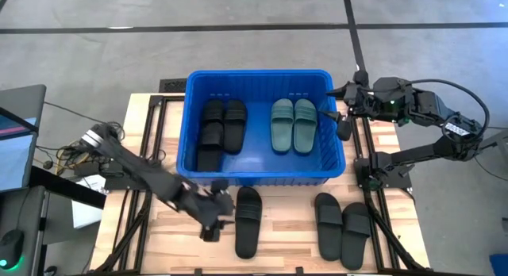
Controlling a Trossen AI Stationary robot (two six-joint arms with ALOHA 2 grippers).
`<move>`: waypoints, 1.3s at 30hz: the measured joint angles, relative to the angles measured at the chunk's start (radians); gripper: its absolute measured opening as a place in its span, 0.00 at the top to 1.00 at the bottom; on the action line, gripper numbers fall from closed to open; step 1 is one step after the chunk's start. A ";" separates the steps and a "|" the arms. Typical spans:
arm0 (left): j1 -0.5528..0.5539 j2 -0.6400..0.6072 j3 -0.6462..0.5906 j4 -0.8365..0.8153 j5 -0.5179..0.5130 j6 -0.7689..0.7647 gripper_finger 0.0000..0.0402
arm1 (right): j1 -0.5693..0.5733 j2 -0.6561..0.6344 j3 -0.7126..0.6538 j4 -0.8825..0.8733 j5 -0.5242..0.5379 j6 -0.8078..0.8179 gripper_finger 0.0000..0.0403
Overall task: Pick and place slides into bin
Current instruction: Put the left black slide into the blue bin
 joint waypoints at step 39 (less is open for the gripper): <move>-0.001 0.367 0.053 0.059 -0.265 0.146 0.98 | 0.000 0.000 0.000 -0.158 -0.035 0.137 0.38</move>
